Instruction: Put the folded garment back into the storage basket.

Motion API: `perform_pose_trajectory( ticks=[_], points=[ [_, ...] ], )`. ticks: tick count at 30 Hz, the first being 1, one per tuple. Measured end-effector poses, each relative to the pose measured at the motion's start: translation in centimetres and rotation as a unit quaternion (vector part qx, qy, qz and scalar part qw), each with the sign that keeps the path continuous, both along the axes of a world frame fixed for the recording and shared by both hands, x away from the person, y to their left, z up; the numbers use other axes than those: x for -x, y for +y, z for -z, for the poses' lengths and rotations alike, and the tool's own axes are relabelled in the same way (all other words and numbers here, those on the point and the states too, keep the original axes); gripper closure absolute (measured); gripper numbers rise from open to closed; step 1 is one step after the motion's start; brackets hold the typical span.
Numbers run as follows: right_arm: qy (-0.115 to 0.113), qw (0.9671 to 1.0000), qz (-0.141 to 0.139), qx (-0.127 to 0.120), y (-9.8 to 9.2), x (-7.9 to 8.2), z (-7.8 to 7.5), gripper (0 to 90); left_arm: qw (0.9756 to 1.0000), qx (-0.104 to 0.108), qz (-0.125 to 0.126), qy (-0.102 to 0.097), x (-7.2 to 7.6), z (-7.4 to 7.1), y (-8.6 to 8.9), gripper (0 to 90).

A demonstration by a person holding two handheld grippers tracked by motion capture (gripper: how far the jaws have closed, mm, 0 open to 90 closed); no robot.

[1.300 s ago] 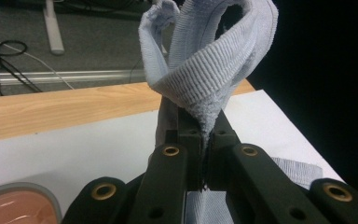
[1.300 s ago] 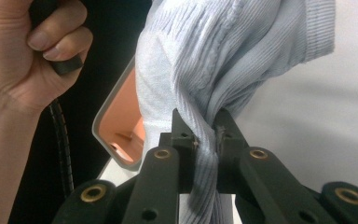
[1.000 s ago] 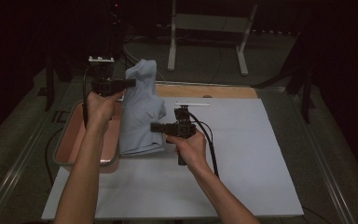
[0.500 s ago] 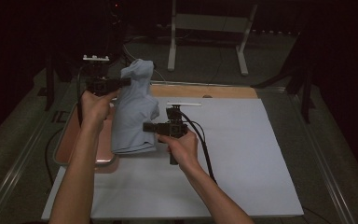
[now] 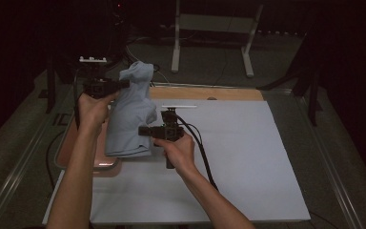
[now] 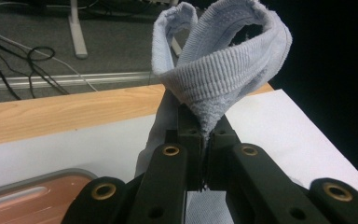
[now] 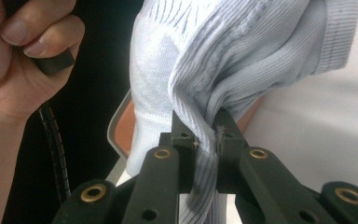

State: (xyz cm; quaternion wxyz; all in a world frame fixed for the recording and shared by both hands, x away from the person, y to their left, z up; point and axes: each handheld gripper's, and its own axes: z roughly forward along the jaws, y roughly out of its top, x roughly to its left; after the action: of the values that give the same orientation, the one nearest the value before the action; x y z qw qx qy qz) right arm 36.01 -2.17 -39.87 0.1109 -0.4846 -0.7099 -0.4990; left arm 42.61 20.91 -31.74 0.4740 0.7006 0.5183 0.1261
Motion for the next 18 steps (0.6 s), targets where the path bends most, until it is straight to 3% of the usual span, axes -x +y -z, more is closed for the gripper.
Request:
perform_pose_trajectory(
  ticks=[18],
  points=[
    [-0.003,0.9998,-0.016,0.007,3.1,0.3,1.0,82.1,0.9999,0.002,-0.013,0.002,0.7,0.4,1.8,88.4]
  ],
)
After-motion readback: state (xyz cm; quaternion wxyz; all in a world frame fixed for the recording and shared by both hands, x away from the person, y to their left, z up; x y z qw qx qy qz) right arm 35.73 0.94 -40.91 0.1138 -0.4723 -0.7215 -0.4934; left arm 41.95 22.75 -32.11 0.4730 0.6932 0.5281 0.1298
